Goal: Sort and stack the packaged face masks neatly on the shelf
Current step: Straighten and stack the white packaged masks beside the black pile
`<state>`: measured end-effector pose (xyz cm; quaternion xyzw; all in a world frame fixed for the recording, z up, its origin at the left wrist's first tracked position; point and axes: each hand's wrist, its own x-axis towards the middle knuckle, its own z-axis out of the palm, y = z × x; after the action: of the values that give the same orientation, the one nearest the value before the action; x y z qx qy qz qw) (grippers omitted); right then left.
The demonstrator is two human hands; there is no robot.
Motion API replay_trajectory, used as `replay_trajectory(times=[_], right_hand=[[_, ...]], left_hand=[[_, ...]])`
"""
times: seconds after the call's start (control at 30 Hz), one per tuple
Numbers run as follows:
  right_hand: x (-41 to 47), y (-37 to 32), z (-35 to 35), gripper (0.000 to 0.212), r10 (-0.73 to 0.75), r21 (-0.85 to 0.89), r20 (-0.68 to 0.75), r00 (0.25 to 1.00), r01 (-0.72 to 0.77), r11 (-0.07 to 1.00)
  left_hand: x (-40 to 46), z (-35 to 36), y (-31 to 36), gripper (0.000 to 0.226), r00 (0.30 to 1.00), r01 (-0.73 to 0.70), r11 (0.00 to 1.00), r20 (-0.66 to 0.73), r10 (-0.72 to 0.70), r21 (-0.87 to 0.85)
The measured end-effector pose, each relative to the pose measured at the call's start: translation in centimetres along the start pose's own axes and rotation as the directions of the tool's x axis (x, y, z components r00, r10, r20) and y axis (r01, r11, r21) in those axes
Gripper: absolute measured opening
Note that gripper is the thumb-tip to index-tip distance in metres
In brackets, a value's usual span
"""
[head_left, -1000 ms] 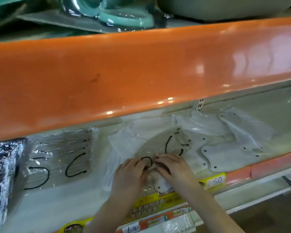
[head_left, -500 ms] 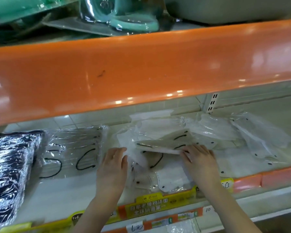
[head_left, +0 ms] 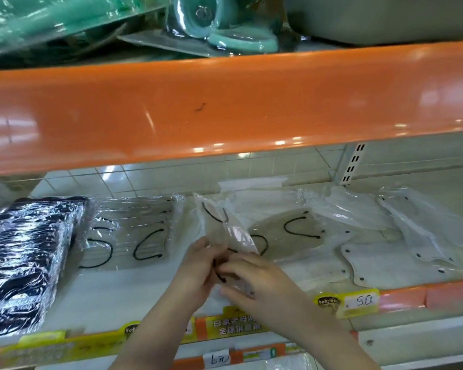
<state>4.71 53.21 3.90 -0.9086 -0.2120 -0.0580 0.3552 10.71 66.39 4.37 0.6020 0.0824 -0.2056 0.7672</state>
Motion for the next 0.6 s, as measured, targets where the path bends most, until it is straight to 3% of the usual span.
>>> replay_trajectory(times=[0.07,0.13,0.27,0.43,0.6], right_hand=[[-0.1,0.0,-0.2,0.037,-0.010,0.015,-0.032,0.999,0.010,1.000],[-0.1,0.9,-0.7,0.030,-0.021,-0.095,-0.142,0.990,0.008,0.995],[0.6,2.9,-1.2,0.060,-0.113,-0.370,-0.255,0.960,0.012,0.929],[1.7,1.9,-1.2,0.039,-0.218,-0.532,-0.301,0.928,0.027,0.846],[2.9,1.1,-0.1,0.031,-0.315,-0.530,-0.268,0.911,0.133,0.837]], left_hand=[[0.5,-1.7,0.5,0.012,0.999,-0.044,0.984,-0.006,0.046,0.173],[0.4,-3.2,1.5,0.022,0.996,-0.073,0.956,0.061,0.058,0.283],[-0.2,-5.6,3.8,0.038,0.970,-0.112,0.924,0.243,0.022,0.365],[-0.6,-7.5,6.2,0.039,0.904,-0.172,0.821,0.419,-0.089,0.545],[-0.4,-8.5,6.9,0.053,0.894,-0.160,0.676,0.397,-0.210,0.719]])
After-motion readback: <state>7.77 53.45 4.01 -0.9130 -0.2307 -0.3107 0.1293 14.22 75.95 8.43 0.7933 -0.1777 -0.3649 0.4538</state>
